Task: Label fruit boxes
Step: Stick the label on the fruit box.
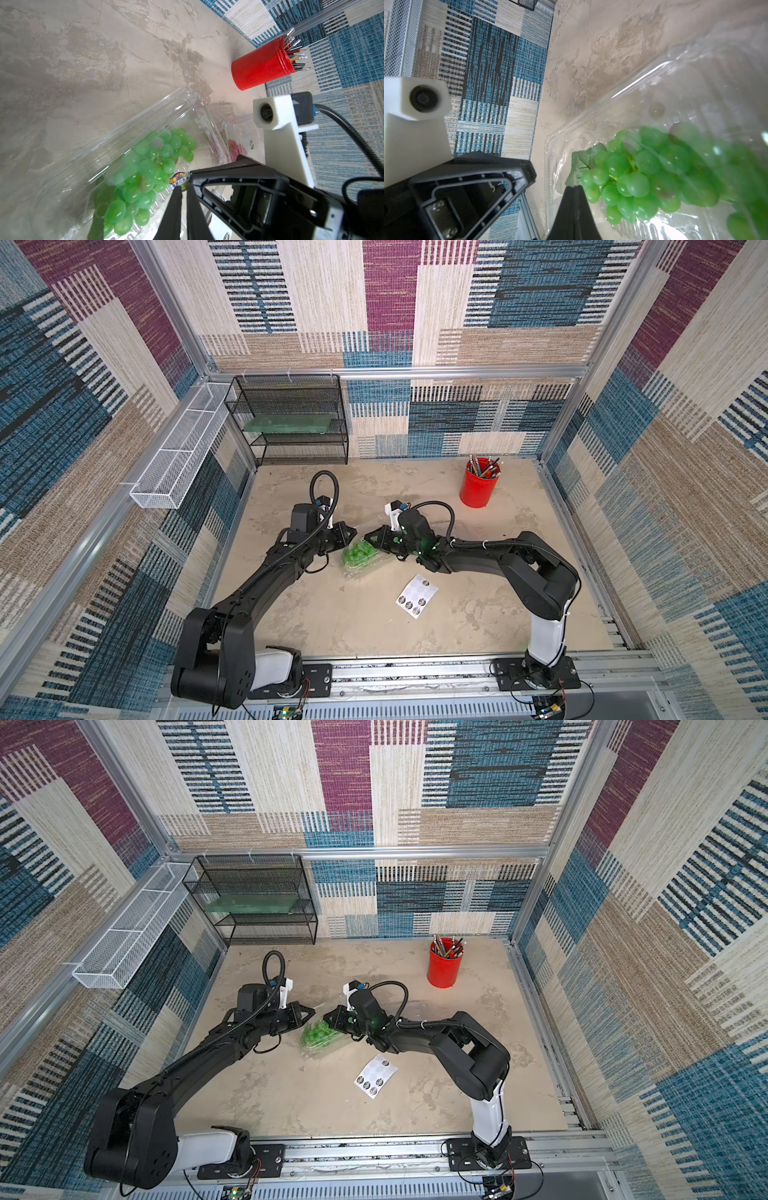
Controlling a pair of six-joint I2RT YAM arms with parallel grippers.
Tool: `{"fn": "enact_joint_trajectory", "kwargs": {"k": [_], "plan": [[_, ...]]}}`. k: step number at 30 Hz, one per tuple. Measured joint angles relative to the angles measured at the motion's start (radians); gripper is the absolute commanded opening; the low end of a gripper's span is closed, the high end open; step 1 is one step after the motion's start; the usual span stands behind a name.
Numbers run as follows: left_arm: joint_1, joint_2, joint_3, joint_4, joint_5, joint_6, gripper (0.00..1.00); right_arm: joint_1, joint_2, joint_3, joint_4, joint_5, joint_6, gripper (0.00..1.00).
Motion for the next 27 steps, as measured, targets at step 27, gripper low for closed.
{"fn": "enact_joint_trajectory", "kwargs": {"k": [27], "plan": [[-0.001,0.095,0.019,0.036,0.051,-0.003,0.09,-0.005,0.016,0.021,-0.024,0.008,0.002,0.0]]}}
